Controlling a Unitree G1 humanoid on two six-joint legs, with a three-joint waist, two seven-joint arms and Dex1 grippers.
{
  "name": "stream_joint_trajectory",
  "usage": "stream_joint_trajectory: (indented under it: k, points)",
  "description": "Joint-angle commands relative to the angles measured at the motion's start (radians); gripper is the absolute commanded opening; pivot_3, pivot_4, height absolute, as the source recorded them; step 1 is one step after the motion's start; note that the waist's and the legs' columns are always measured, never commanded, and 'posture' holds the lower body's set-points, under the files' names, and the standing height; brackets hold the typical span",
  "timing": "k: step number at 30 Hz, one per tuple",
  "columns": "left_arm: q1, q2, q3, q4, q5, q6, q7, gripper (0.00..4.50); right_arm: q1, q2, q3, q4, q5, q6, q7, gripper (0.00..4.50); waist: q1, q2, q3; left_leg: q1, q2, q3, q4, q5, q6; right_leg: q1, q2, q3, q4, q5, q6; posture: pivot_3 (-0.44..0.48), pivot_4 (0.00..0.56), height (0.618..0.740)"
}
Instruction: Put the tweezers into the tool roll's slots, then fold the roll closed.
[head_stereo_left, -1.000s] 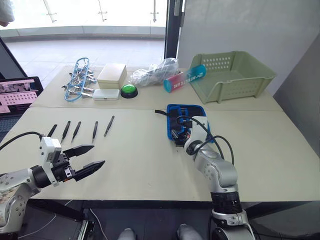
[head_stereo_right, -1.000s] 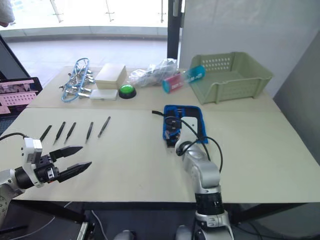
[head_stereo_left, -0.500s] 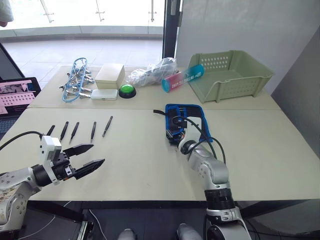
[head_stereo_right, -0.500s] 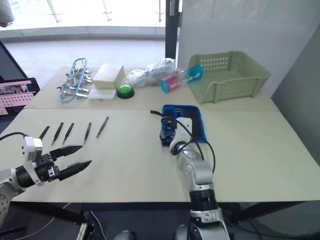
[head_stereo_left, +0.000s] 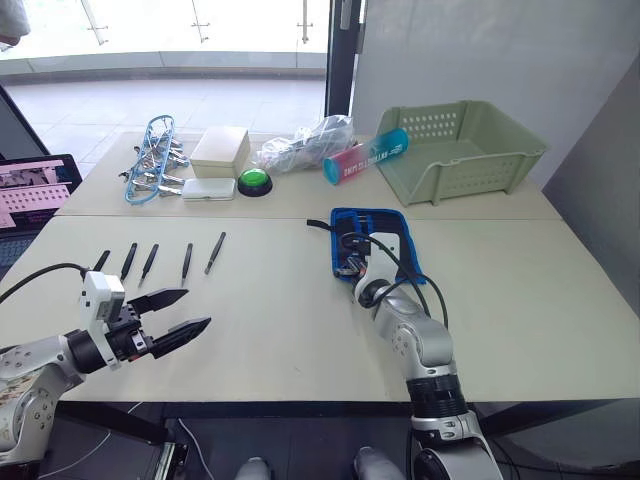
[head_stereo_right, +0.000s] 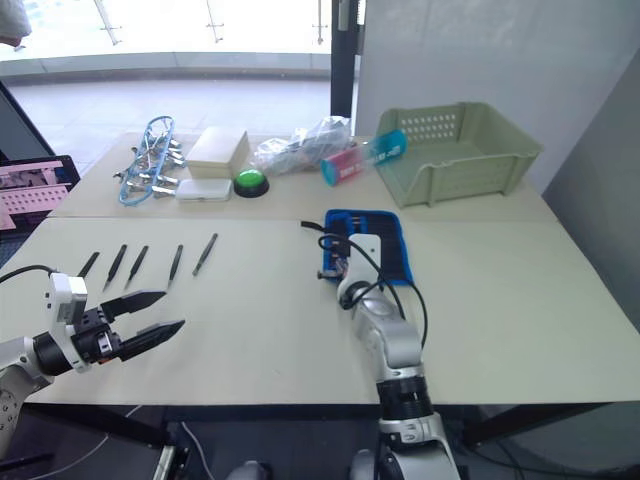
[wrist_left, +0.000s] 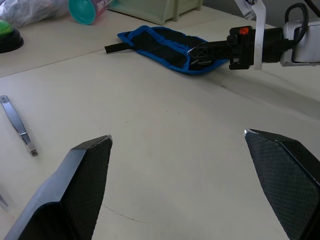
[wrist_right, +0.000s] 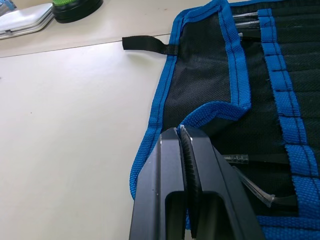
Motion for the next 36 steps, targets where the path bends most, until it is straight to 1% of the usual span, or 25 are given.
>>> stream_joint_trajectory:
  k: [1,7,12,16,20,24,27,30,32,34,36]
  points:
    - [-0.006,-0.001,0.01,-0.015,-0.015,-0.002,0.001,4.5,-0.017,-0.025,0.05,-0.04,-0.026,-0.046,0.049,0.01,0.0,0.0,0.0,0.0,0.0,0.0,0.0,0.0,0.0,0.0,0.0,0.0,0.0,0.0,0.0,0.0,0.15,0.74]
    - [-0.018,0.0,0.003,0.0,-0.012,0.003,0.002,4.5,0.022,-0.127,0.154,-0.102,-0.078,-0.086,0.165,0.01,0.0,0.0,0.0,0.0,0.0,0.0,0.0,0.0,0.0,0.0,0.0,0.0,-0.001,0.0,0.0,0.0,0.15,0.74]
    - [-0.033,-0.003,-0.011,0.016,-0.003,-0.004,0.002,4.5,0.065,-0.255,0.254,-0.15,-0.135,-0.142,0.298,0.01,0.001,0.0,0.0,0.0,0.0,0.0,0.0,0.0,0.0,0.0,0.0,0.0,-0.002,0.0,0.0,0.0,0.15,0.74]
    - [-0.046,-0.005,-0.026,0.028,0.003,-0.013,-0.001,4.5,0.101,-0.3,0.268,-0.184,-0.138,-0.206,0.359,0.01,0.0,0.0,0.0,-0.001,0.0,0.0,0.0,0.0,0.0,0.0,0.0,0.0,-0.002,0.0,0.0,0.0,0.15,0.74]
    - [-0.057,-0.001,-0.04,0.033,0.008,-0.018,-0.009,4.5,0.158,-0.435,0.378,-0.254,-0.2,-0.418,0.534,0.01,0.003,0.0,0.0,-0.001,0.0,0.0,0.0,0.0,0.0,0.0,0.0,0.0,-0.003,0.0,0.0,0.0,0.15,0.74]
    - [-0.076,0.011,-0.067,0.055,0.024,-0.024,-0.032,4.5,0.191,-0.504,0.408,-0.276,-0.206,-0.522,0.633,0.01,0.002,0.0,0.0,-0.001,0.0,0.0,0.0,0.0,0.0,0.001,0.0,0.0,-0.005,0.0,0.0,0.0,0.15,0.74]
    - [-0.121,0.03,-0.125,0.101,0.072,-0.063,-0.084,4.5,0.207,-0.572,0.423,-0.283,-0.22,-0.596,0.719,0.01,0.006,-0.001,0.0,-0.001,0.0,0.0,0.001,0.0,0.0,0.003,0.0,0.0,-0.005,0.0,0.0,0.0,0.15,0.74]
    - [-0.199,0.044,-0.217,0.181,0.171,-0.175,-0.155,4.5,0.208,-0.623,0.424,-0.272,-0.22,-0.664,0.789,0.01,0.012,-0.001,0.0,-0.001,0.0,0.0,0.001,0.0,0.0,0.003,0.0,0.0,-0.007,0.0,0.0,0.0,0.15,0.74]
    - [-0.314,0.032,-0.299,0.28,0.262,-0.294,-0.196,4.5,0.202,-0.65,0.424,-0.268,-0.214,-0.707,0.837,0.01,0.019,-0.001,0.001,-0.001,0.0,0.0,0.001,0.0,0.0,0.004,0.0,0.0,-0.008,0.0,0.0,0.0,0.15,0.74]
    - [-0.448,0.012,-0.4,0.422,0.383,-0.477,-0.251,4.5,0.195,-0.662,0.425,-0.264,-0.215,-0.731,0.868,0.01,0.031,-0.001,0.001,-0.001,0.0,0.0,0.002,0.0,0.0,0.004,0.0,-0.001,-0.01,0.0,0.0,0.0,0.15,0.74]
    - [-0.565,-0.014,-0.455,0.556,0.433,-0.572,-0.298,4.5,0.187,-0.659,0.435,-0.26,-0.219,-0.738,0.892,0.01,0.036,-0.001,0.0,-0.002,-0.001,0.0,0.003,0.0,0.0,0.005,0.0,-0.001,-0.01,0.0,0.0,0.0,0.15,0.74]
